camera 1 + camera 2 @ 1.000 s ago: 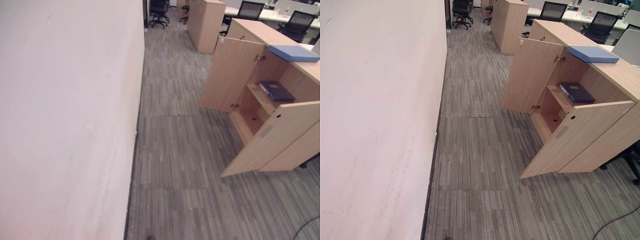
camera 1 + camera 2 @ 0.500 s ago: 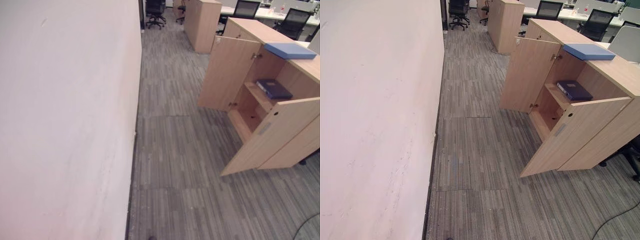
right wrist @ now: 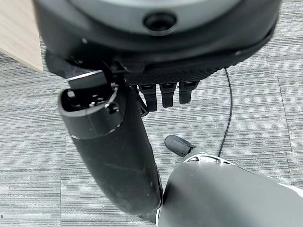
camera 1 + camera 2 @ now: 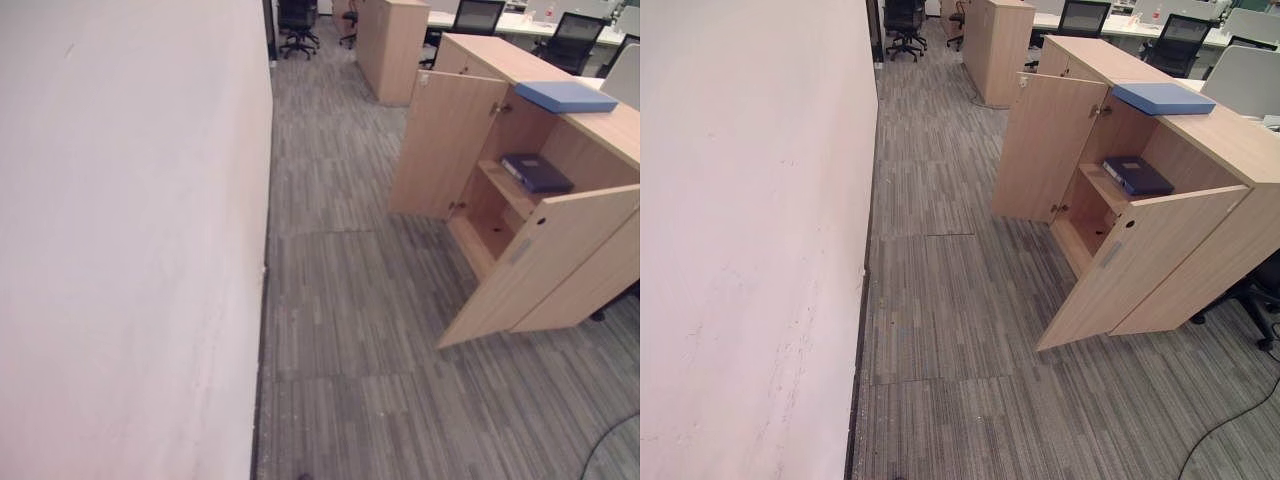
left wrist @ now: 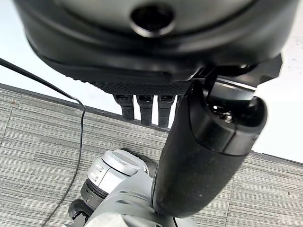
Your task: Put the empty folder in the office cabinet
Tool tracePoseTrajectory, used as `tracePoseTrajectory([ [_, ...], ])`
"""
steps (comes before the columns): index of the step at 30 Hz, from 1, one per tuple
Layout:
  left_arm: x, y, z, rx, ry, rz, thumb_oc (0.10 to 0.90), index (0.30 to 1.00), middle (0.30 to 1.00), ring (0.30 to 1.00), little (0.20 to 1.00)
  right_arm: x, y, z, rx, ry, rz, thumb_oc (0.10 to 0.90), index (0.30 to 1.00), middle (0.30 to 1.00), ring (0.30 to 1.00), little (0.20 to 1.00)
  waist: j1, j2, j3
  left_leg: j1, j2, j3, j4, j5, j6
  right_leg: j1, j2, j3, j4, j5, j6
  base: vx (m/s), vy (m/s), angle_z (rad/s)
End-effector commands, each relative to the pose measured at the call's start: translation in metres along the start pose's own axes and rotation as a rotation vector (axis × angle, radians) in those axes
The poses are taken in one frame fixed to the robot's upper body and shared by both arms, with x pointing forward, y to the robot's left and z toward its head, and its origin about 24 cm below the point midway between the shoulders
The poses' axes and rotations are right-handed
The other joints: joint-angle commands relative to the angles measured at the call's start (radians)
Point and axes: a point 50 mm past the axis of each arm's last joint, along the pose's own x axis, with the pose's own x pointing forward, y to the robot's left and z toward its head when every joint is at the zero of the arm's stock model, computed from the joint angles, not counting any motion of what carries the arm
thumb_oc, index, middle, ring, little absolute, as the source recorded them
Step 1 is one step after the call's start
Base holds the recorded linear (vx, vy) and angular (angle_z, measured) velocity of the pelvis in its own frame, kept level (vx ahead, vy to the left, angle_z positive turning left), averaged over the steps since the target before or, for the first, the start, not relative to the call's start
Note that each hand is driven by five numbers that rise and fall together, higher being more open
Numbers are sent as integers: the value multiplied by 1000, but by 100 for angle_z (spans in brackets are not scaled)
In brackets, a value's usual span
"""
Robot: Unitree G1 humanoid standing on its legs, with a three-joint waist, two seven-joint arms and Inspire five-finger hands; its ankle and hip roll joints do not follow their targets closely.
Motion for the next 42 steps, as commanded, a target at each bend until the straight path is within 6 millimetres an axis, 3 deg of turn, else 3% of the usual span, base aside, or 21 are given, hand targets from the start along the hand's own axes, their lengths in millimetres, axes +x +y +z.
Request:
tracePoseTrajectory([
  [1, 1, 5, 0, 60, 35, 30, 800, 900, 900, 900, 900, -1, -18, -4, -79, 35, -57, 800, 900, 900, 900, 900, 6, -3, -12, 43, -22, -104, -8, -95, -6, -7, -10, -80, 7, 12, 64, 0, 0, 0],
  [11, 2, 6, 6, 68, 22, 41, 800, 900, 900, 900, 900, -1, -19, 0, -52, 24, -64, 800, 900, 900, 900, 900, 9, 0, -12, 28, -35, -100, -8, -92, -1, -15, -31, -89, 7, 26, 77, -7, 26, 0],
  [15, 2, 9, 13, 53, 1, 52, 800, 900, 900, 900, 900, -1, -20, 17, -65, -12, -74, 800, 900, 900, 900, 900, 29, 5, 12, 4, -26, -48, -8, -90, 1, -49, -44, -132, 21, 63, 88, -92, -11, -12],
  [17, 2, 14, 19, 47, -15, 66, 800, 900, 900, 900, 900, -2, -16, 35, -99, -61, -65, 800, 900, 900, 900, 900, 50, 3, 28, -7, -9, -1, -8, -90, -1, -92, -53, -196, 59, 69, 93, -41, -26, -69],
  [18, 2, 20, 24, 47, -30, 83, 800, 900, 900, 900, 900, -2, -13, 42, -117, -80, -55, 800, 900, 900, 900, 900, 45, -4, 30, 2, -2, 22, -8, -91, 0, -98, -41, -186, 64, 46, 84, 42, -27, -98],
  [22, 2, 18, 26, 19, -41, 80, 800, 900, 900, 900, 900, -2, -14, 39, -128, -70, -58, 800, 900, 900, 900, 900, 36, -10, 33, 28, -6, 34, -4, -110, 3, -82, -38, -163, 61, 27, 71, 120, -38, -72],
  [24, 2, 13, 27, 4, -47, 66, 800, 900, 900, 900, 900, -2, -18, 35, -130, -58, -67, 800, 900, 900, 900, 900, 31, -10, 43, 24, -10, 29, 51, -138, 9, -75, -43, -163, 79, 10, 61, 83, -47, -7],
  [26, 3, 6, 34, 17, -75, 46, 800, 900, 900, 900, 900, -2, -25, 30, -135, -41, -87, 800, 900, 900, 900, 900, 27, -14, 65, -56, -28, 36, 229, -198, 1, -74, -58, -171, 103, -16, 42, 38, -79, 0],
  [27, 3, 3, 35, 13, -84, 36, 800, 900, 900, 900, 900, -3, -27, 28, -146, -36, -92, 800, 900, 900, 900, 900, 35, -6, 73, -71, -20, 30, 300, -233, -19, -59, -41, -157, 106, -43, 37, 25, -86, -1],
  [29, 3, 0, 34, 12, -81, 31, 800, 900, 900, 900, 900, -3, -31, 27, -163, -26, -105, 800, 900, 900, 900, 900, 49, -10, 86, -125, -34, 18, 424, -195, -26, -51, -45, -160, 100, -40, 15, 49, -41, -20],
  [30, 3, 1, 29, -20, -67, 38, 800, 900, 900, 900, 900, -4, -35, 29, -168, -30, -121, 800, 900, 900, 900, 900, 67, -8, 102, -167, -31, -21, 491, -140, -49, -24, -30, -139, 92, -53, 5, 88, -12, -35],
  [31, 3, 1, 29, -20, -68, 38, 800, 900, 900, 900, 900, -4, -35, 29, -168, -30, -121, 800, 900, 900, 900, 900, 67, -8, 102, -167, -30, -22, 492, -141, -49, -24, -30, -140, 92, -53, 5, 135, -1, -37],
  [35, 2, 11, 17, -93, -27, 84, 800, 900, 900, 900, 900, -4, -32, 43, -174, -83, -117, 800, 900, 900, 900, 900, 90, -38, 109, -202, 20, -54, 370, -149, -48, 5, -40, -102, 81, -73, 19, 168, 24, -24],
  [37, 2, 15, 16, -118, -26, 108, 800, 900, 900, 900, 900, -5, -30, 49, -181, -107, -119, 800, 900, 900, 900, 900, 93, -36, 120, -218, 91, -76, 271, -61, -68, 17, -37, -81, 87, -86, 28, 176, 100, 5],
  [38, 1, 16, 16, -129, -30, 122, 800, 900, 900, 900, 900, -5, -30, 51, -184, -110, -125, 800, 900, 900, 900, 900, 95, -21, 122, -254, 172, -90, 164, 42, -88, 32, -36, -64, 91, -98, 41, 218, 172, -5],
  [39, 2, 15, 17, -131, -33, 123, 800, 900, 900, 900, 900, -5, -31, 50, -185, -106, -130, 800, 900, 900, 900, 900, 100, -15, 128, -253, 204, -78, 108, 76, -97, 50, -36, -55, 86, -106, 46, 165, 144, -14],
  [42, 1, 14, 11, -111, -16, 122, 800, 900, 900, 900, 900, -4, -33, 40, -189, -79, -133, 800, 900, 900, 900, 900, 106, 5, 117, -228, 230, -39, 48, 99, -105, 82, -31, -47, 71, -109, 60, 191, 165, -34],
])
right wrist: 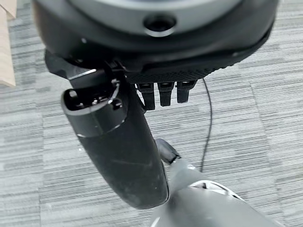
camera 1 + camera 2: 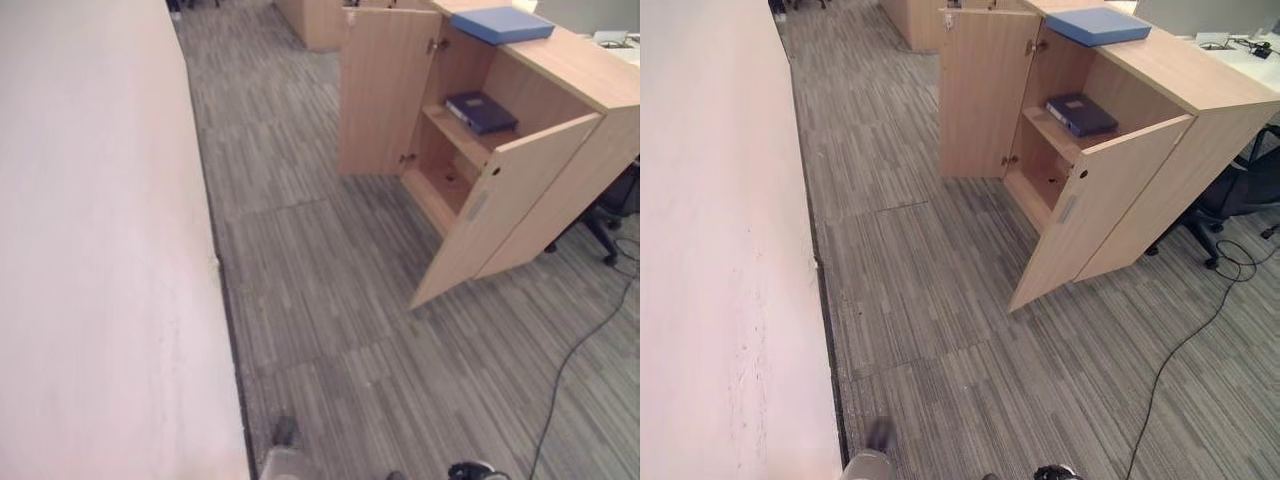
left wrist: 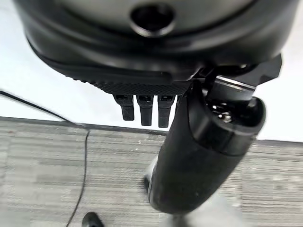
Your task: Put the empty folder in the office cabinet
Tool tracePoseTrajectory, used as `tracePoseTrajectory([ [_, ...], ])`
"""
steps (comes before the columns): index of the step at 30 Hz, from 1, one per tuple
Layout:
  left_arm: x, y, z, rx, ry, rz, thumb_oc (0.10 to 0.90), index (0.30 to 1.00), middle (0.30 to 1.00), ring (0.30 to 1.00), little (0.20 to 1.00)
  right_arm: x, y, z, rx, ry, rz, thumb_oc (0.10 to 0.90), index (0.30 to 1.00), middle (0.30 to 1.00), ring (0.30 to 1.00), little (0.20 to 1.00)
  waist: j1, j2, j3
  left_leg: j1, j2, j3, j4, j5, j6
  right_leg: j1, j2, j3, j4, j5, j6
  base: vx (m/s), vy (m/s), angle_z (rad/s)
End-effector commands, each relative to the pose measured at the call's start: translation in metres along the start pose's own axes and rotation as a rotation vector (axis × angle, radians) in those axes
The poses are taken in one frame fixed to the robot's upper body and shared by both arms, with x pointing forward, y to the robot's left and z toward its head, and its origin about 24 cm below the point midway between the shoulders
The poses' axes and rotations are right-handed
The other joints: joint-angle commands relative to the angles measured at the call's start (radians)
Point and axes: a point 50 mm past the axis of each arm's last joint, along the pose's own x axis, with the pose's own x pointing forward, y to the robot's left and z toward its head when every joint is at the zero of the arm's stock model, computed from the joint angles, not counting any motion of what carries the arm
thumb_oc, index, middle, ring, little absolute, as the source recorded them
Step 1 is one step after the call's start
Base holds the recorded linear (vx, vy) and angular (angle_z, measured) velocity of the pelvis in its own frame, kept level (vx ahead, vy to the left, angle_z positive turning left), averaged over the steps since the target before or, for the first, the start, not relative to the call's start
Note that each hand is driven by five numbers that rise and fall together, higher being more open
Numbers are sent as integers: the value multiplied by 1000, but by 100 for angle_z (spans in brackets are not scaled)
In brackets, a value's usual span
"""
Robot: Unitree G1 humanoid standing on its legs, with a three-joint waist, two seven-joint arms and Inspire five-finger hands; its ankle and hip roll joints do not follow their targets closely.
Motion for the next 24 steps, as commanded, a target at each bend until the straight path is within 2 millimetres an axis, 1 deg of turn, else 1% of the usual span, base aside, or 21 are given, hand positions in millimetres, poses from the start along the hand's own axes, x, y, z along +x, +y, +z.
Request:
tracePoseTrajectory([
  [1, -4, 38, -4, 57, -20, 153, 800, 900, 900, 900, 900, -1, -12, -16, -51, 41, -42, 800, 900, 900, 900, 900, 43, 9, -55, -28, -33, 31, 24, 86, 18, 130, 10, -50, 50, -121, 57, 169, 150, -43],
  [2, -4, 38, -5, 57, -19, 153, 800, 900, 900, 900, 900, -1, -12, -17, -51, 41, -42, 800, 900, 900, 900, 900, 44, 9, -55, -27, -33, 32, 24, 86, 18, 131, 10, -50, 49, -121, 57, 257, 226, -34],
  [5, -5, 41, -8, 76, -8, 155, 800, 900, 900, 900, 900, -1, -8, -25, -24, 65, -36, 800, 900, 900, 900, 900, 48, 3, -77, -3, -67, 43, 41, 56, 25, 136, -30, -51, 42, -101, 71, 186, 178, 12],
  [6, -5, 43, -3, 86, -18, 157, 800, 900, 900, 900, 900, -1, -5, -24, -20, 64, -28, 800, 900, 900, 900, 900, 52, -11, -74, -23, -89, 51, 85, 35, 35, 131, -54, -51, 38, -88, 83, 125, 151, -1],
  [7, -5, 43, -3, 86, -18, 157, 800, 900, 900, 900, 900, -1, -5, -24, -20, 64, -28, 800, 900, 900, 900, 900, 51, -12, -75, -25, -90, 50, 88, 33, 36, 130, -55, -51, 39, -88, 83, 101, 148, -17],
  [8, -4, 44, 0, 90, -25, 159, 800, 900, 900, 900, 900, -1, -4, -25, -18, 67, -26, 800, 900, 900, 900, 900, 53, -20, -72, -43, -106, 52, 116, 18, 43, 128, -68, -55, 38, -83, 90, 66, 144, -21],
  [9, -4, 43, 8, 93, -43, 159, 800, 900, 900, 900, 900, -1, -3, -24, -11, 70, -25, 800, 900, 900, 900, 900, 56, -33, -67, -85, -141, 59, 174, -13, 54, 119, -94, -66, 40, -70, 100, 66, 145, -17],
  [10, -4, 43, 8, 93, -44, 159, 800, 900, 900, 900, 900, -1, -3, -24, -11, 70, -25, 800, 900, 900, 900, 900, 55, -34, -69, -88, -142, 58, 178, -15, 55, 117, -95, -67, 40, -70, 101, 73, 195, -8],
  [12, -3, 42, 17, 92, -71, 160, 800, 900, 900, 900, 900, -1, 0, -20, -12, 60, -15, 800, 900, 900, 900, 900, 64, -52, -66, -141, -185, 65, 239, -57, 71, 97, -130, -78, 45, -48, 116, 60, 166, -1],
  [13, -3, 42, 17, 92, -71, 160, 800, 900, 900, 900, 900, -1, 0, -20, -12, 60, -15, 800, 900, 900, 900, 900, 63, -53, -67, -144, -186, 65, 242, -58, 72, 95, -131, -78, 45, -48, 117, 71, 184, 5],
  [14, -3, 41, 18, 87, -75, 161, 800, 900, 900, 900, 900, 0, 1, -16, -14, 49, -15, 800, 900, 900, 900, 900, 70, -62, -69, -162, -214, 68, 264, -86, 88, 80, -159, -89, 55, -28, 130, 49, 123, 2],
  [15, -3, 41, 18, 87, -75, 161, 800, 900, 900, 900, 900, 0, 1, -16, -14, 49, -15, 800, 900, 900, 900, 900, 70, -63, -70, -164, -215, 69, 266, -87, 88, 79, -160, -89, 55, -28, 131, 95, 205, 7],
  [16, -3, 42, 18, 88, -73, 162, 800, 900, 900, 900, 900, 0, 2, -15, -14, 46, -13, 800, 900, 900, 900, 900, 76, -65, -69, -167, -231, 74, 277, -105, 100, 77, -180, -94, 64, -14, 141, 162, 274, -3],
  [17, -3, 42, 16, 90, -63, 165, 800, 900, 900, 900, 900, 0, 3, -10, -8, 33, -8, 800, 900, 900, 900, 900, 87, -68, -78, -152, -276, 79, 268, -129, 134, 56, -251, -114, 128, 54, 165, 161, 273, 2],
  [18, -3, 42, 16, 90, -63, 165, 800, 900, 900, 900, 900, 0, 3, -10, -8, 33, -8, 800, 900, 900, 900, 900, 88, -69, -78, -151, -277, 80, 267, -129, 134, 56, -252, -113, 128, 54, 166, 171, 299, -3],
  [19, -3, 43, 15, 87, -62, 167, 800, 900, 900, 900, 900, 0, 2, -8, -5, 26, -11, 800, 900, 900, 900, 900, 89, -67, -80, -138, -302, 84, 261, -137, 152, 40, -295, -122, 179, 110, 171, 120, 245, 0],
  [20, -4, 43, 13, 83, -51, 168, 800, 900, 900, 900, 900, 0, 1, -6, -5, 21, -10, 800, 900, 900, 900, 900, 90, -64, -81, -118, -335, 86, 251, -144, 178, 18, -351, -125, 249, 185, 171, 256, 379, 4],
  [21, -4, 46, 9, 79, -40, 175, 800, 900, 900, 900, 900, 0, 1, -2, -6, 7, -10, 800, 900, 900, 900, 900, 92, -49, -81, -80, -355, 77, 237, -172, 195, 15, -401, -123, 332, 241, 178, 367, 561, 36],
  [22, -5, 51, 4, 82, -20, 187, 800, 900, 900, 900, 900, 0, 2, 5, 8, -23, -10, 800, 900, 900, 900, 900, 83, -23, -77, -3, -377, 70, 186, -176, 229, -23, -451, -136, 465, 298, 161, 415, 522, 37],
  [23, -6, 53, 2, 78, -14, 190, 800, 900, 900, 900, 900, 0, 4, 9, 14, -41, -7, 800, 900, 900, 900, 900, 79, -18, -70, 39, -379, 70, 151, -176, 239, -48, -448, -140, 503, 292, 155, 363, 401, 45],
  [24, -6, 54, 0, 78, -9, 190, 800, 900, 900, 900, 900, 0, 5, 13, 12, -55, -5, 800, 900, 900, 900, 900, 75, -13, -59, 76, -373, 63, 121, -174, 242, -73, -430, -142, 518, 273, 152, 270, 144, 48],
])
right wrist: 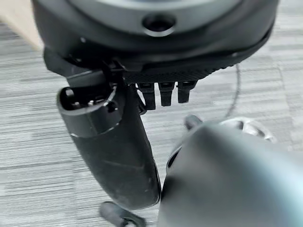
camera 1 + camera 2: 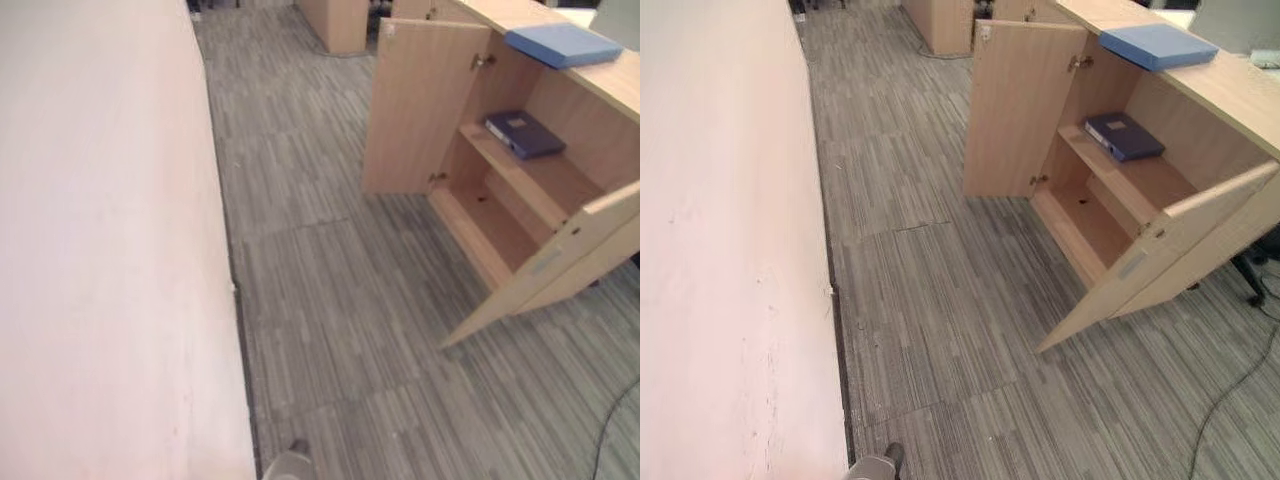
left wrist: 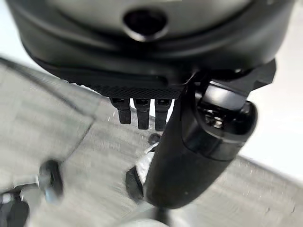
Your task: Put the empty folder in the office cabinet
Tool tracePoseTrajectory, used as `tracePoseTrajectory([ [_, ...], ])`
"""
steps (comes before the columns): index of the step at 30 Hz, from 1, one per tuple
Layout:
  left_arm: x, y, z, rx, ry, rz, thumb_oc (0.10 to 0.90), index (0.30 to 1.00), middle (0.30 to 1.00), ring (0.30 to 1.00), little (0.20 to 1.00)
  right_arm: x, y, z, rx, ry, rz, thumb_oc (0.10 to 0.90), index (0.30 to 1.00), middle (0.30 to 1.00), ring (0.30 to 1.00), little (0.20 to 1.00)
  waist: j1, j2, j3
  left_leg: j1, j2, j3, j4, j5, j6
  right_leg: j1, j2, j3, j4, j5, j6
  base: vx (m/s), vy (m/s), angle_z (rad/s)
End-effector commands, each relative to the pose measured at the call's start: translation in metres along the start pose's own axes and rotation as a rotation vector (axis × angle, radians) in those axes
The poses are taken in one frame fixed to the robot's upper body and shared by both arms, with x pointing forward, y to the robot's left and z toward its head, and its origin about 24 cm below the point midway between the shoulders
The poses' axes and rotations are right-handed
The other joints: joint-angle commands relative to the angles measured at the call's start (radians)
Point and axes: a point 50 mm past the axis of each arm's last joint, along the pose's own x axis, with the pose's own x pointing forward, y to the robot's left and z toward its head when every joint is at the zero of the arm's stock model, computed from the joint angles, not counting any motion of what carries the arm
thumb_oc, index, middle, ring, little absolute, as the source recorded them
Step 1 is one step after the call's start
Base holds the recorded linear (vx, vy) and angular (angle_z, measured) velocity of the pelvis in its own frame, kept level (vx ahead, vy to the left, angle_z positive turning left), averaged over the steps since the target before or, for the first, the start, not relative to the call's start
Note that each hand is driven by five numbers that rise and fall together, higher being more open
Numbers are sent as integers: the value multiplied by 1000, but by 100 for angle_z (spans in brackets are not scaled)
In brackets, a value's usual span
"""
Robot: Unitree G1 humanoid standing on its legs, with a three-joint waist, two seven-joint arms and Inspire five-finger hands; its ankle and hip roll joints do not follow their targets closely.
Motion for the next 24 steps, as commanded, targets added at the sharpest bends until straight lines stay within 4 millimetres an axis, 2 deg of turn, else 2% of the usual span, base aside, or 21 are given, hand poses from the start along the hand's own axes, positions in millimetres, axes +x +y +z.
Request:
tracePoseTrajectory([
  [1, -12, 28, 44, 523, -280, 243, 800, 900, 900, 900, 900, -3, -30, 36, 15, -130, -76, 800, 900, 900, 900, 900, -9, 50, 44, 22, -49, -32, -121, 13, 85, -18, 33, 2, -83, 162, 57, 232, 21, 56],
  [2, -13, 28, 46, 521, -288, 242, 800, 900, 900, 900, 900, -4, -32, 45, 18, -158, -82, 800, 900, 900, 900, 900, -19, 66, 64, 54, -29, -39, -131, 11, 78, -71, 87, 2, -102, 111, 41, 214, 5, 29],
  [3, -13, 27, 48, 519, -299, 240, 800, 900, 900, 900, 900, -6, -33, 54, 19, -189, -87, 800, 900, 900, 900, 900, -34, 79, 88, 84, -22, -49, -132, 7, 76, -123, 139, 10, -129, 93, 36, 279, -27, -13],
  [4, -13, 26, 49, 509, -306, 236, 800, 900, 900, 900, 900, -9, -35, 70, 14, -245, -98, 800, 900, 900, 900, 900, -63, 85, 114, 139, -30, -69, -143, -8, 72, -196, 232, 10, -212, 85, 42, 214, -6, -25],
  [5, -13, 26, 49, 508, -306, 235, 800, 900, 900, 900, 900, -9, -35, 70, 13, -245, -99, 800, 900, 900, 900, 900, -63, 90, 117, 146, -24, -69, -144, -11, 70, -188, 240, 7, -218, 85, 40, 240, -5, -11],
  [6, -13, 25, 48, 504, -307, 233, 800, 900, 900, 900, 900, -10, -36, 78, 6, -272, -106, 800, 900, 900, 900, 900, -72, 87, 123, 169, -34, -80, -149, -24, 66, -201, 280, -18, -283, 92, 49, 274, -47, 11],
  [7, -12, 24, 47, 500, -305, 230, 800, 900, 900, 900, 900, -12, -37, 84, -9, -294, -120, 800, 900, 900, 900, 900, -78, 70, 121, 202, -46, -87, -157, -46, 56, -218, 326, -80, -398, 110, 59, 274, -46, 20],
  [8, -12, 24, 47, 500, -305, 230, 800, 900, 900, 900, 900, -12, -37, 84, -9, -294, -120, 800, 900, 900, 900, 900, -80, 73, 122, 205, -41, -89, -157, -48, 54, -210, 332, -85, -407, 113, 57, 285, -79, 64],
  [10, -12, 27, 43, 486, -287, 236, 800, 900, 900, 900, 900, -12, -38, 85, -22, -296, -129, 800, 900, 900, 900, 900, -73, 49, 110, 239, -45, -111, -135, -105, 41, -191, 360, -118, -499, 103, 46, 284, -137, 60],
  [11, -12, 28, 43, 486, -287, 237, 800, 900, 900, 900, 900, -12, -38, 85, -22, -296, -128, 800, 900, 900, 900, 900, -74, 49, 111, 240, -43, -112, -133, -107, 39, -187, 363, -121, -505, 104, 44, 419, -177, -4],
  [12, -11, 37, 31, 455, -245, 261, 800, 900, 900, 900, 900, -11, -37, 79, -14, -274, -129, 800, 900, 900, 900, 900, -62, 42, 82, 257, -32, -102, -124, -136, 28, -152, 367, -150, -508, 81, 18, 247, -84, -16],
  [14, -11, 37, 31, 455, -245, 261, 800, 900, 900, 900, 900, -11, -37, 79, -14, -273, -128, 800, 900, 900, 900, 900, -63, 43, 81, 257, -30, -103, -123, -138, 27, -151, 368, -152, -507, 79, 17, 240, -85, -15],
  [16, -9, 39, 22, 426, -220, 262, 800, 900, 900, 900, 900, -9, -40, 68, -10, -238, -133, 800, 900, 900, 900, 900, -61, 57, 52, 284, 5, -129, -127, -155, 8, -138, 380, -166, -473, 30, -4, 412, -136, -12],
  [17, -8, 35, 20, 433, -219, 256, 800, 900, 900, 900, 900, -9, -49, 66, 4, -226, -156, 800, 900, 900, 900, 900, -70, 82, 49, 280, 31, -150, -123, -154, 0, -169, 360, -170, -372, -17, -24, 336, -68, 43],
  [18, -8, 31, 22, 439, -228, 249, 800, 900, 900, 900, 900, -10, -51, 68, 12, -230, -163, 800, 900, 900, 900, 900, -75, 89, 53, 279, 39, -156, -123, -151, -1, -185, 349, -170, -328, -35, -32, 278, -41, 57],
  [24, -7, 7, 35, 478, -297, 189, 800, 900, 900, 900, 900, -13, -58, 81, 44, -267, -185, 800, 900, 900, 900, 900, -86, 103, 74, 274, 59, -178, -144, -134, -9, -219, 326, -166, -251, -76, -45, 61, -31, 13],
])
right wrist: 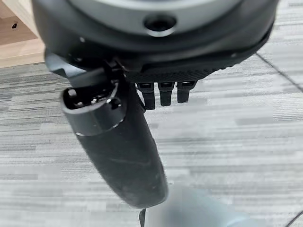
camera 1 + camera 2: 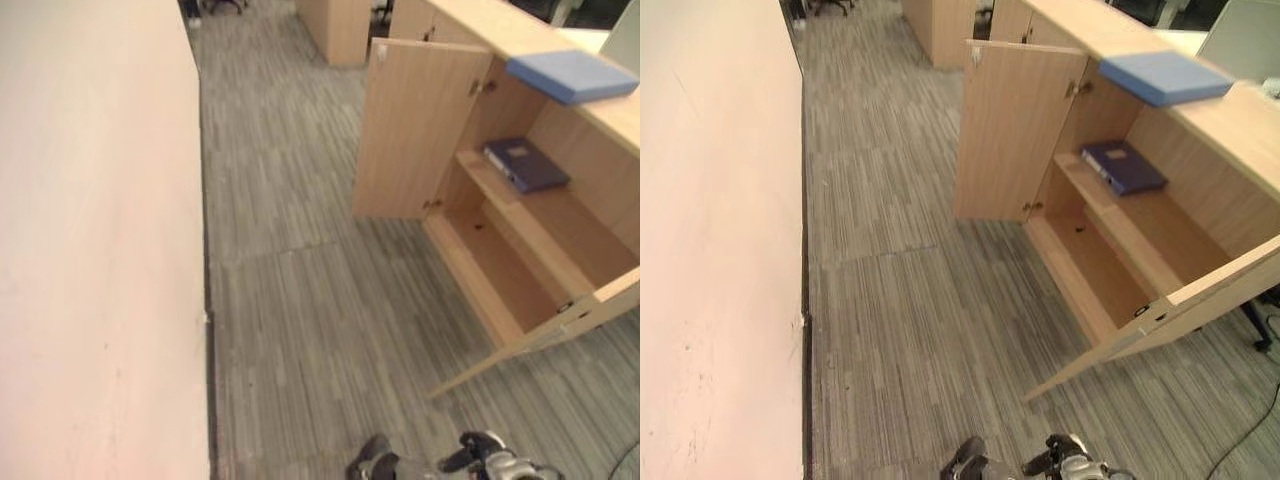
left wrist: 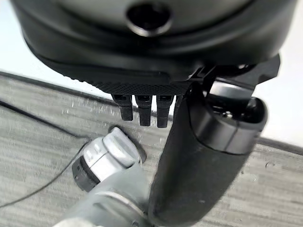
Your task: Put the empty folder in the office cabinet
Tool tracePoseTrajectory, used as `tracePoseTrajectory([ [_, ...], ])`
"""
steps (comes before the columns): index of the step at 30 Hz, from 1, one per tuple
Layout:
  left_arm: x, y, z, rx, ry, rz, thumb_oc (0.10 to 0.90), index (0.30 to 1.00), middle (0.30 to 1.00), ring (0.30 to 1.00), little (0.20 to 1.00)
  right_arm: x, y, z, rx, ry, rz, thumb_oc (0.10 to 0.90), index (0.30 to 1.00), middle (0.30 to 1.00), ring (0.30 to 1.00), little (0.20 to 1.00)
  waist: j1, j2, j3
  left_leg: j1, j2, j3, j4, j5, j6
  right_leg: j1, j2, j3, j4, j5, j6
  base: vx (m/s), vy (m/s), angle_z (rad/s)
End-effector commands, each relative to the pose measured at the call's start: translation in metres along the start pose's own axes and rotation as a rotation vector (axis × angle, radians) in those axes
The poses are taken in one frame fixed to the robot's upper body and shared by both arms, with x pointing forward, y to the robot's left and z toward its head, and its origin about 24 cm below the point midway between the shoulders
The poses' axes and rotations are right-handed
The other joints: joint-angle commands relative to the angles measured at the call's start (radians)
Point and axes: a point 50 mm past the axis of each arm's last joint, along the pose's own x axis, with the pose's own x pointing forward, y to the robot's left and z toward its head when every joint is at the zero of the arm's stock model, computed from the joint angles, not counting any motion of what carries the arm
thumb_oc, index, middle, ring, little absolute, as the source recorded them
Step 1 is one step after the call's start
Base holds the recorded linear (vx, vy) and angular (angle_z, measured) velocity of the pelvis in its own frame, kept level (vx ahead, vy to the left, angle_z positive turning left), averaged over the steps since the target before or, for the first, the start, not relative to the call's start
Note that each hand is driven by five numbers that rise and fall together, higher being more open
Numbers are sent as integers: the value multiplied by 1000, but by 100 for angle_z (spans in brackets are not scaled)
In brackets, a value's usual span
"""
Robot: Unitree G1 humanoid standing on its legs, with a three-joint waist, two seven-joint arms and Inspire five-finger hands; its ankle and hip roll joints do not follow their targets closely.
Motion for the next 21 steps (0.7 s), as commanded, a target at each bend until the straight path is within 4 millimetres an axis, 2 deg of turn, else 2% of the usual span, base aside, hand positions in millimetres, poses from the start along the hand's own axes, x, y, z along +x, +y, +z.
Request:
tracePoseTrajectory([
  [1, 0, 7, 13, 34, -75, 27, 800, 900, 900, 900, 900, 0, 6, 38, 95, -100, 8, 800, 900, 900, 900, 900, 23, 10, 72, 34, -116, -28, -84, 75, 82, 102, -86, 57, -103, 88, 135, 50, -34, 14],
  [3, 0, 6, 15, 34, -78, 28, 800, 900, 900, 900, 900, 0, 8, 39, 112, -103, 16, 800, 900, 900, 900, 900, 22, 11, 74, 35, -114, -31, -92, 80, 82, 100, -88, 57, -98, 86, 135, 37, -23, 20],
  [9, 0, -4, 22, 69, -104, -2, 800, 900, 900, 900, 900, -5, 40, 58, 228, -151, 153, 800, 900, 900, 900, 900, 15, 25, 70, 41, -90, -38, -119, 101, 76, 68, -105, 72, -19, 47, 123, 77, -3, 8],
  [10, 0, -4, 22, 69, -104, -2, 800, 900, 900, 900, 900, -5, 40, 58, 228, -151, 154, 800, 900, 900, 900, 900, 15, 25, 70, 41, -90, -39, -118, 100, 76, 67, -106, 72, -16, 45, 122, 108, -47, 8],
  [12, -1, -11, 28, 79, -130, -27, 800, 900, 900, 900, 900, -8, 54, 64, 205, -164, 207, 800, 900, 900, 900, 900, 20, 26, 69, 12, -85, -17, -17, 131, 49, 110, -89, 85, -48, 17, 100, 103, -70, 14],
  [13, -1, -10, 28, 79, -130, -27, 800, 900, 900, 900, 900, -8, 54, 64, 205, -164, 208, 800, 900, 900, 900, 900, 20, 27, 70, 9, -84, -17, -11, 128, 48, 113, -87, 84, -52, 18, 99, 67, -69, 14],
  [14, -1, -12, 28, 92, -135, -37, 800, 900, 900, 900, 900, -9, 59, 66, 186, -169, 227, 800, 900, 900, 900, 900, 30, 26, 72, -12, -90, -6, 54, 160, 33, 152, -70, 83, -89, 8, 88, 118, -140, 11],
  [15, -1, -14, 28, 109, -142, -51, 800, 900, 900, 900, 900, -11, 67, 68, 161, -184, 257, 800, 900, 900, 900, 900, 60, 21, 80, -77, -126, -6, 231, 264, 0, 230, -37, 78, -180, 1, 70, 114, -138, 6],
  [16, -1, -14, 28, 110, -142, -51, 800, 900, 900, 900, 900, -11, 67, 68, 161, -184, 257, 800, 900, 900, 900, 900, 59, 22, 80, -82, -126, -7, 240, 262, -1, 232, -35, 76, -187, 4, 69, 149, -186, -5],
  [17, -1, -13, 25, 115, -131, -52, 800, 900, 900, 900, 900, -11, 66, 67, 192, -182, 263, 800, 900, 900, 900, 900, 89, 8, 95, -200, -179, -3, 425, 319, -35, 291, -26, 84, -246, -3, 58, 121, -115, -6],
  [18, -1, -12, 22, 114, -118, -49, 800, 900, 900, 900, 900, -10, 64, 65, 217, -173, 258, 800, 900, 900, 900, 900, 98, -1, 96, -268, -200, 12, 463, 287, -24, 315, -27, 92, -268, -4, 58, 128, -110, -5],
  [19, -1, -12, 23, 114, -119, -48, 800, 900, 900, 900, 900, -10, 64, 65, 217, -173, 258, 800, 900, 900, 900, 900, 100, 0, 94, -273, -198, 13, 471, 283, -24, 312, -25, 93, -269, -4, 58, 151, -39, 4],
  [20, -1, -10, 16, 112, -93, -44, 800, 900, 900, 900, 900, -9, 62, 62, 241, -161, 254, 800, 900, 900, 900, 900, 110, -8, 93, -333, -201, 36, 473, 245, -8, 340, -30, 97, -288, -6, 64, 284, 16, -22],
  [21, -1, -5, 6, 108, -54, -31, 800, 900, 900, 900, 900, -8, 60, 57, 251, -140, 247, 800, 900, 900, 900, 900, 125, -25, 90, -394, -176, 70, 398, 175, 22, 381, -42, 110, -308, -9, 83, 289, 13, -27],
])
